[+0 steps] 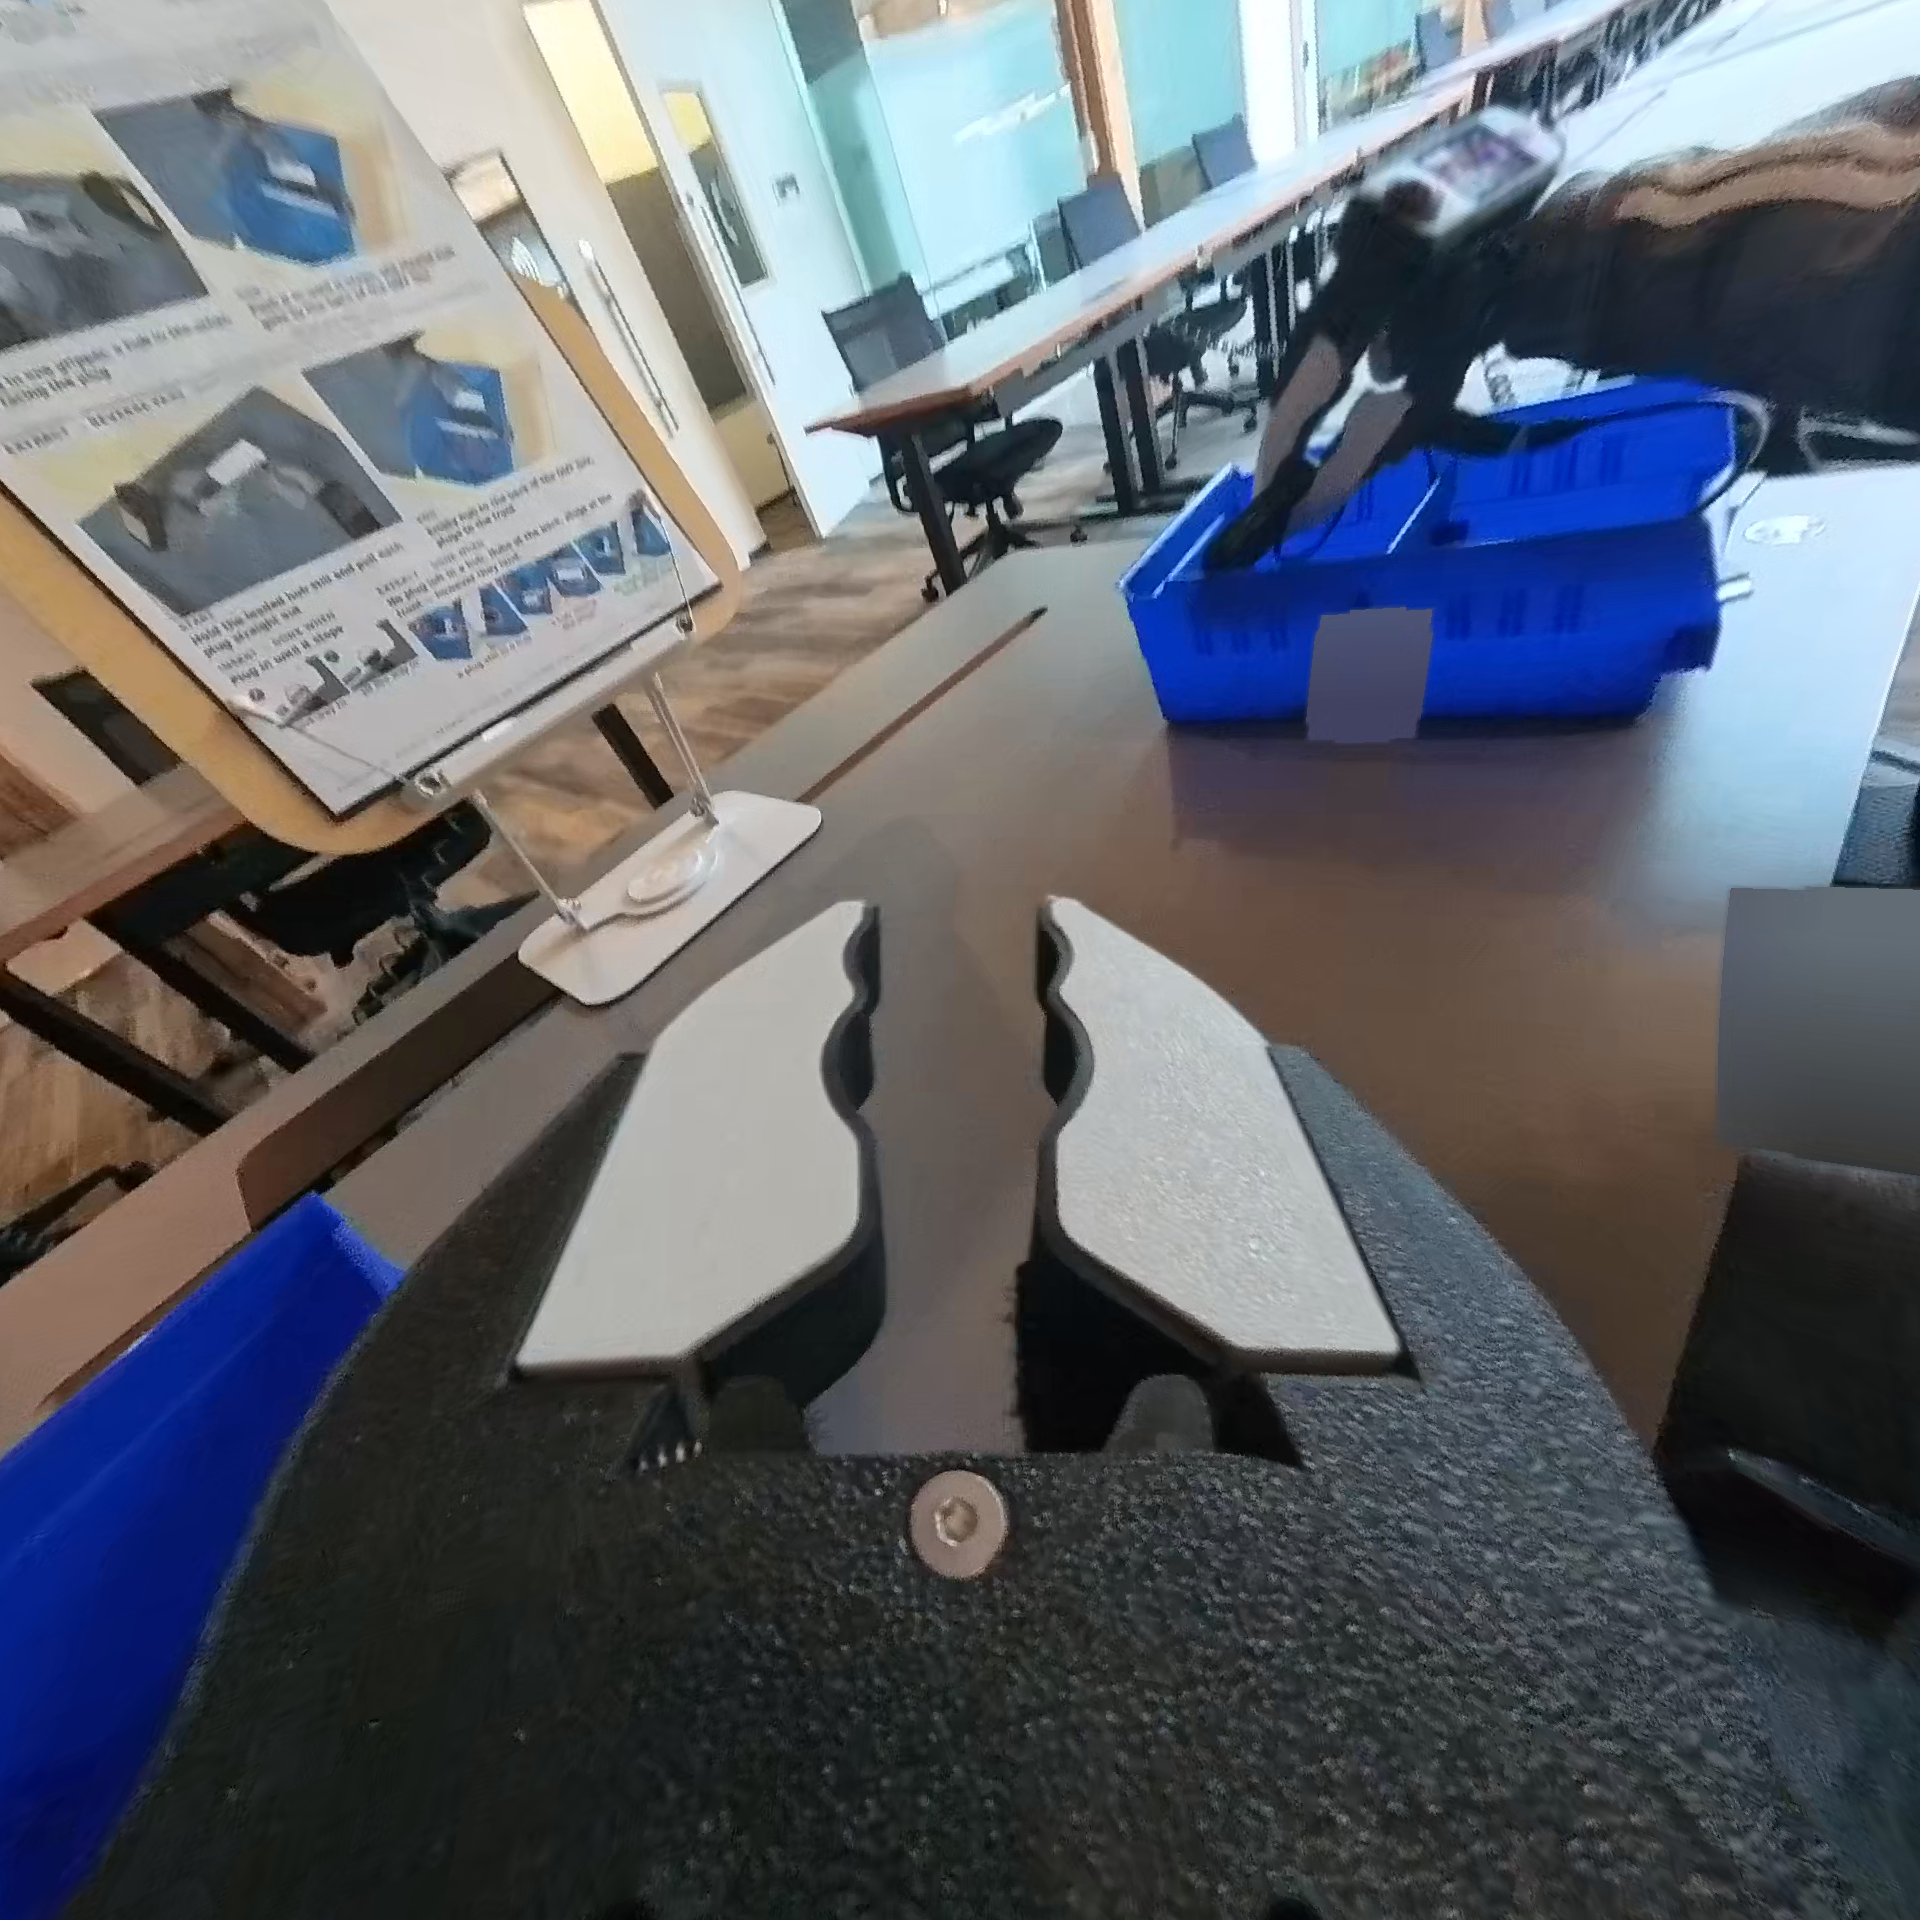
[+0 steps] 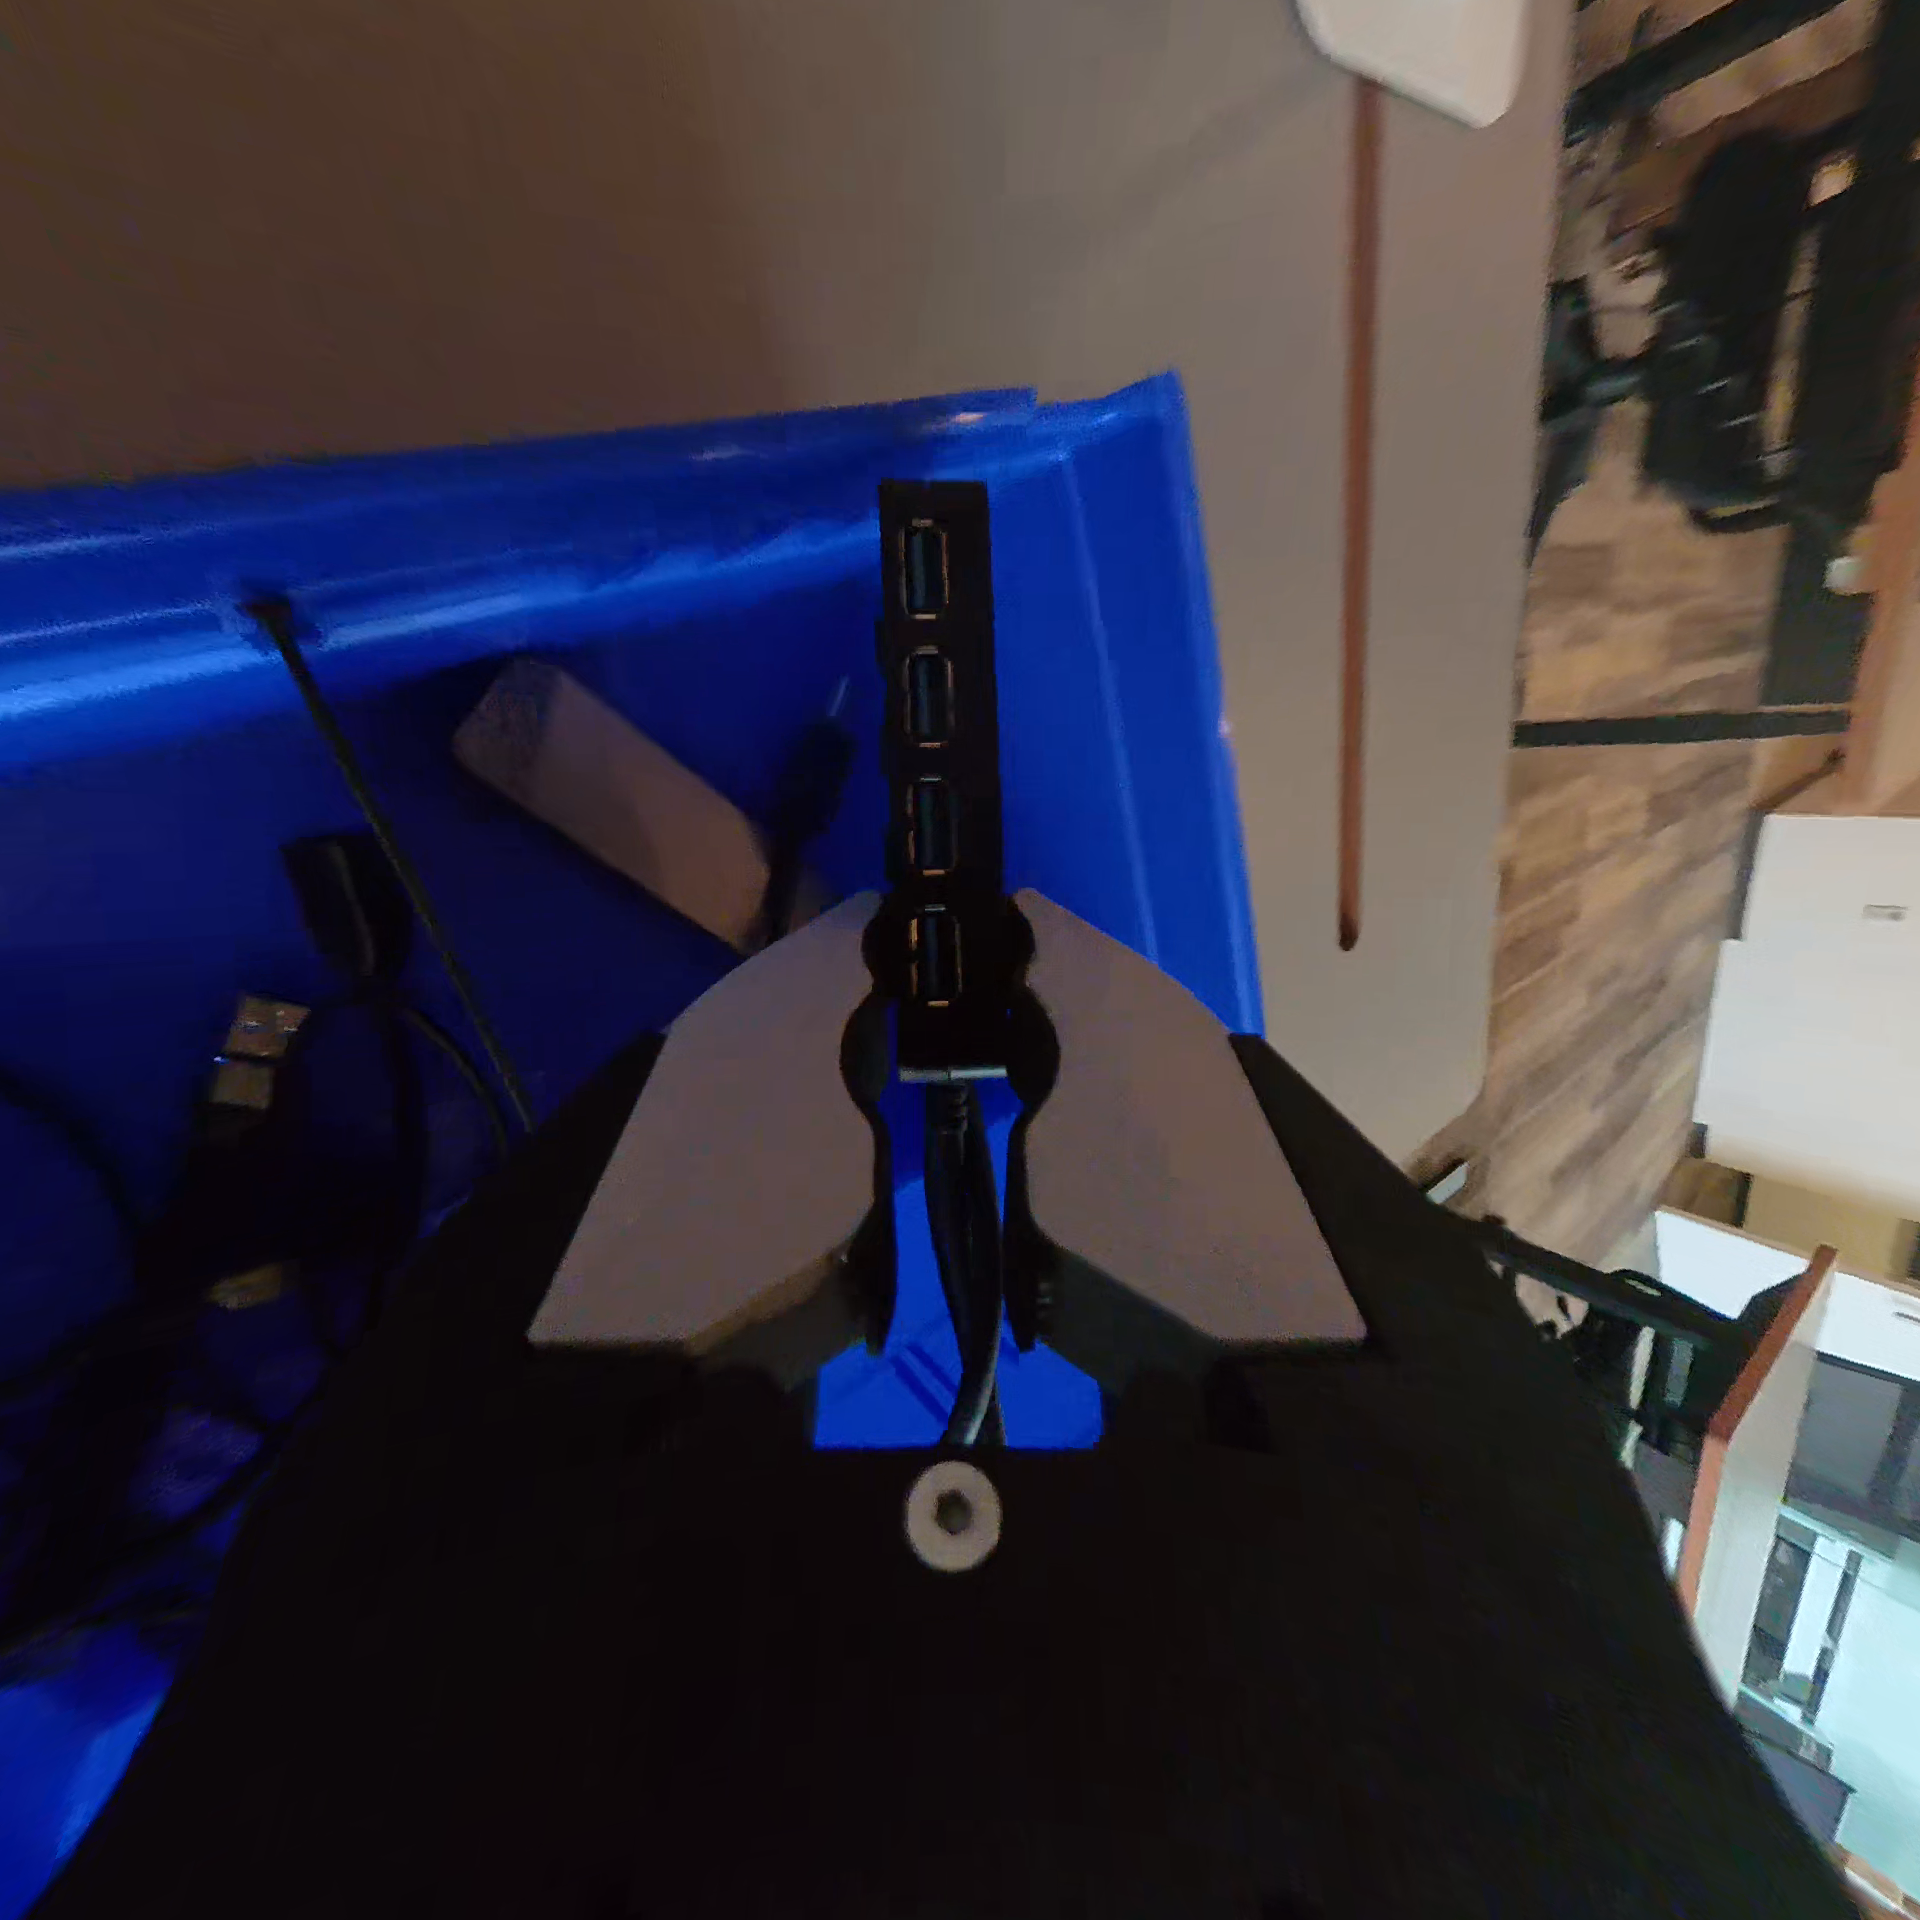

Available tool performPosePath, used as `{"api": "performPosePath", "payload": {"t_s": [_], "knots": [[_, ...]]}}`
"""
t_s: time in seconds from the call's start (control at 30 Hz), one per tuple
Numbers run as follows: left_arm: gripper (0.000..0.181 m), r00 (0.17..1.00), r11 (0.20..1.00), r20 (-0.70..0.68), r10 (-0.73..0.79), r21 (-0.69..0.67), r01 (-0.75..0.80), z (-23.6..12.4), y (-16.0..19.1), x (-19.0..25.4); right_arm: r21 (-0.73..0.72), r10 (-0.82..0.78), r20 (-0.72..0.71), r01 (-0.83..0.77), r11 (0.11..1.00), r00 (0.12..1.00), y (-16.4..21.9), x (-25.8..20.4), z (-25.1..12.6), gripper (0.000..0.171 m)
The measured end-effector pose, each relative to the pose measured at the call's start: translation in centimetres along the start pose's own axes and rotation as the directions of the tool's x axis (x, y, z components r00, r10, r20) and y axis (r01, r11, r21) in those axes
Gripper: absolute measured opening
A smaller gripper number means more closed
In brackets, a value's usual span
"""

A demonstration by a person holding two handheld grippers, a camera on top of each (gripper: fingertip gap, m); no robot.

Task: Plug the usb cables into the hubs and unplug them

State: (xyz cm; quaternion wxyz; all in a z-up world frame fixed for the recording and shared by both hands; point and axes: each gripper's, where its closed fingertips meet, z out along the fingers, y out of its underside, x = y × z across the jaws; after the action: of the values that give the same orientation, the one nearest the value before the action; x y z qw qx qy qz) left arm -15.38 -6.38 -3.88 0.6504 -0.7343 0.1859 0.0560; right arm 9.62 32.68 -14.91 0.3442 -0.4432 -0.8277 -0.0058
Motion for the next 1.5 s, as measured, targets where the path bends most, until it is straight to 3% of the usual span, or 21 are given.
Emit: {"api": "performPosePath", "payload": {"t_s": [0.1, 0.27, 0.4, 0.47, 0.6, 0.67, 0.8, 0.9, 0.97, 1.07, 1.17, 1.2, 1.27, 1.3, 1.37, 1.5], "knots": [[0.057, 1.000, 0.997, -0.007, 0.008, -0.076, -0.008, 0.3, 1.2, 0.0, -0.048, 0.035, 0.057, -0.032, 0.998, 0.998, 0.3, -0.7, 0.8, 0.022], [0.092, 0.997, 0.992, 0.068, 0.036, -0.125, -0.027, 0.5, 2.0, -1.1, -0.078, 0.151, 0.064, -0.146, 0.986, 0.986, 1.3, -0.9, 0.6, 0.049], [0.115, 0.988, 0.989, 0.149, 0.052, -0.148, -0.030, 0.6, 2.3, -2.4, 0.033, 0.280, -0.007, -0.280, 0.960, 0.960, 0.3, 0.4, -1.2, 0.071], [0.118, 0.982, 0.987, 0.180, 0.058, -0.158, -0.029, 0.4, 2.5, -2.9, 0.136, 0.358, -0.050, -0.348, 0.927, 0.932, -1.0, 1.4, -2.8, 0.086], [0.123, 0.969, 0.985, 0.245, 0.040, -0.173, 0.003, -0.2, 2.8, -4.3, 0.279, 0.546, -0.212, -0.485, 0.829, 0.811, -2.4, 3.3, -6.3, 0.124], [0.142, 0.937, 0.984, 0.348, 0.022, -0.172, 0.041, -1.1, 2.9, -6.3, 0.346, 0.655, -0.232, -0.568, 0.747, 0.720, -3.1, 2.9, -7.8, 0.144], [0.146, 0.851, 0.990, 0.522, -0.058, -0.076, 0.115, -4.2, 2.3, -10.0, 0.533, 0.799, -0.150, -0.633, 0.561, 0.582, -6.2, 1.2, -10.5, 0.147], [0.146, 0.827, 0.982, 0.530, -0.187, 0.077, 0.173, -6.3, 1.2, -11.4, 0.649, 0.865, -0.111, -0.623, 0.436, 0.489, -7.3, 0.3, -12.9, 0.143], [0.122, 0.841, 0.976, 0.494, -0.219, 0.119, 0.184, -7.5, 1.0, -11.6, 0.659, 0.878, -0.154, -0.615, 0.433, 0.453, -6.9, -0.5, -14.1, 0.120], [0.090, 0.801, 0.982, 0.569, -0.187, 0.127, 0.139, -10.2, 1.5, -13.3, 0.603, 0.862, -0.247, -0.626, 0.494, 0.443, -6.1, -1.2, -15.4, 0.123], [0.088, 0.728, 0.976, 0.654, -0.208, 0.184, 0.113, -13.0, 1.2, -15.0, 0.593, 0.840, -0.328, -0.599, 0.539, 0.431, -5.5, -1.9, -16.7, 0.123], [0.082, 0.702, 0.967, 0.673, -0.233, 0.236, 0.095, -14.0, 0.6, -15.4, 0.580, 0.823, -0.350, -0.586, 0.565, 0.448, -5.4, -2.3, -17.0, 0.107], [0.051, 0.662, 0.935, 0.695, -0.283, 0.355, 0.027, -16.2, -0.7, -15.6, 0.555, 0.779, -0.417, -0.548, 0.626, 0.468, -4.8, -2.7, -17.9, 0.040], [0.033, 0.647, 0.909, 0.698, -0.305, 0.416, -0.021, -17.4, -1.5, -15.6, 0.573, 0.765, -0.459, -0.507, 0.644, 0.452, -4.6, -2.5, -18.7, 0.031], [0.008, 0.640, 0.837, 0.688, -0.342, 0.532, -0.125, -19.6, -3.1, -15.0, 0.625, 0.760, -0.512, -0.433, 0.650, 0.401, -4.3, -1.8, -20.4, 0.031], [0.003, 0.651, 0.744, 0.668, -0.362, 0.627, -0.230, -22.3, -4.7, -14.2, 0.702, 0.777, -0.511, -0.343, 0.624, 0.369, -4.7, -1.5, -22.6, 0.035]]}}
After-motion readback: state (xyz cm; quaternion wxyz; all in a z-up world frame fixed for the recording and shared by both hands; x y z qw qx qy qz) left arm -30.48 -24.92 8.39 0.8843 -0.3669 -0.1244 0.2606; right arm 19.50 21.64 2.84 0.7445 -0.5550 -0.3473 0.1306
